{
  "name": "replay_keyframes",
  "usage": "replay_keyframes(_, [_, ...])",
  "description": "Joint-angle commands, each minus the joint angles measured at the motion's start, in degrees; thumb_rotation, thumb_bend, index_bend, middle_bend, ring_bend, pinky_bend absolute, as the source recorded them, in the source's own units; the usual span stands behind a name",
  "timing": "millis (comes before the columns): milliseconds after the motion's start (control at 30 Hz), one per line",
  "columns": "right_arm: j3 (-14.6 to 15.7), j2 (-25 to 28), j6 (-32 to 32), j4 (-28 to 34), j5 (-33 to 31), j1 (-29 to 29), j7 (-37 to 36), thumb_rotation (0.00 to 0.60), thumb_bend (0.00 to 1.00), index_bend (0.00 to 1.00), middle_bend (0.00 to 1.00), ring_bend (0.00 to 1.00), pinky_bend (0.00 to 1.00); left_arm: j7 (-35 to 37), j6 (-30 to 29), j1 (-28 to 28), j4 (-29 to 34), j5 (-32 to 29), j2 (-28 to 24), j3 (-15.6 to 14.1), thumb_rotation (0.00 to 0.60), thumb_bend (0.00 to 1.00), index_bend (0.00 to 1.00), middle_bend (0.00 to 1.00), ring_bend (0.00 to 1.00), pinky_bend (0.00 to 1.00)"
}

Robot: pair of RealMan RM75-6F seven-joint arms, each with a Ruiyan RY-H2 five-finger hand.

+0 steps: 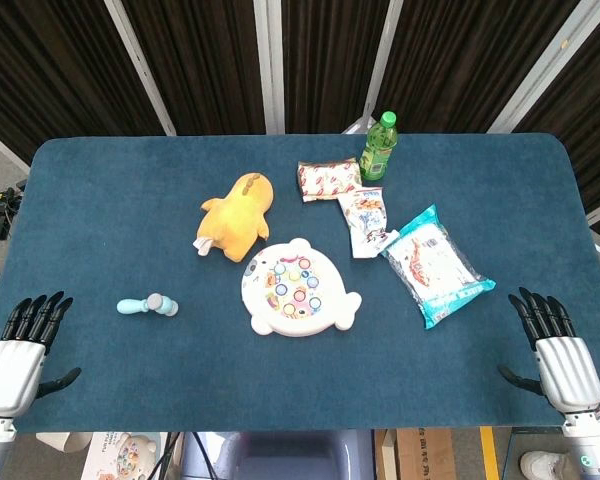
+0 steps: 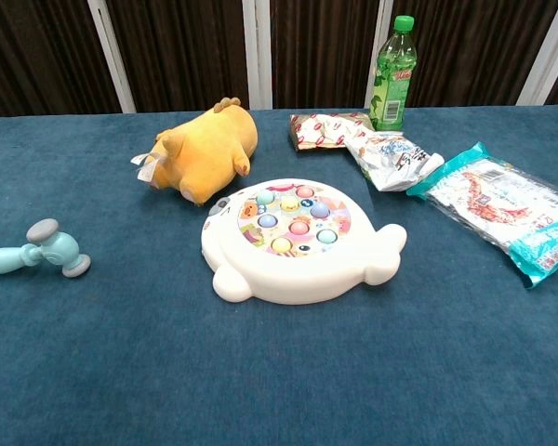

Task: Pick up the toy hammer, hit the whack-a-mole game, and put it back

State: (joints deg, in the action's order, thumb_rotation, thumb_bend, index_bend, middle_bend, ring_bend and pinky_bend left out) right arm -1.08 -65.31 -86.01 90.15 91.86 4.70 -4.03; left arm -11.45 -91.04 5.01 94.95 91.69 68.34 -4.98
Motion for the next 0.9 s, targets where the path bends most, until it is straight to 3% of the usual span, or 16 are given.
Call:
replay_keyframes(33, [0.00, -0.02, 0.09, 0.15, 0.01, 0.07, 0.14, 0.600, 0.17, 0.00, 0.00, 0.00, 0.00, -0.42, 0.39, -0.11, -0.01, -0.10, -0.03, 0.27, 0.600, 0.00, 0.00, 0.00, 0.00, 0.05])
replay_keyframes(300, [0.14, 0.23, 0.55, 0.68, -0.45, 0.01, 0.40, 0.600, 0.17, 0.00, 0.00, 0.00, 0.00, -1.20, 2.23, 0.22, 0.59, -0.83, -0.42, 0.93, 0.600, 0.00, 0.00, 0.00, 0.00, 0.05])
replay_keyframes(533, [0.14, 0.32, 0.84, 0.88, -0.71, 0.06, 0.44, 0.600, 0.17, 0.00, 0.00, 0.00, 0.00, -3.58, 7.45, 2.81, 3.73, -4.32, -1.32, 3.27, 0.600, 0.05, 0.00, 0.00, 0.00, 0.06])
replay_keyframes(667, [0.19, 0.27, 1.28, 1.00, -0.83, 0.22, 0.36, 0.600, 0.17, 0.00, 0.00, 0.00, 0.00, -6.56, 10.42, 5.49, 4.45, -7.09, -0.76, 6.19, 0.600, 0.11, 0.12, 0.01, 0.00, 0.11])
replay_keyframes(767, [0.19, 0.44, 1.66, 1.19, -1.18, 0.28, 0.01, 0.600, 0.17, 0.00, 0.00, 0.00, 0.00, -10.42, 15.96, 9.39, 4.35, -13.87, 1.27, 10.13, 0.600, 0.14, 0.19, 0.06, 0.02, 0.14])
replay_keyframes(900, [0.20, 0.57, 1.77, 1.30, -1.31, 0.28, -0.18, 0.600, 0.17, 0.00, 0.00, 0.00, 0.00, -13.58, 18.76, 11.54, 4.45, -18.57, 2.83, 12.00, 0.600, 0.17, 0.29, 0.11, 0.05, 0.16])
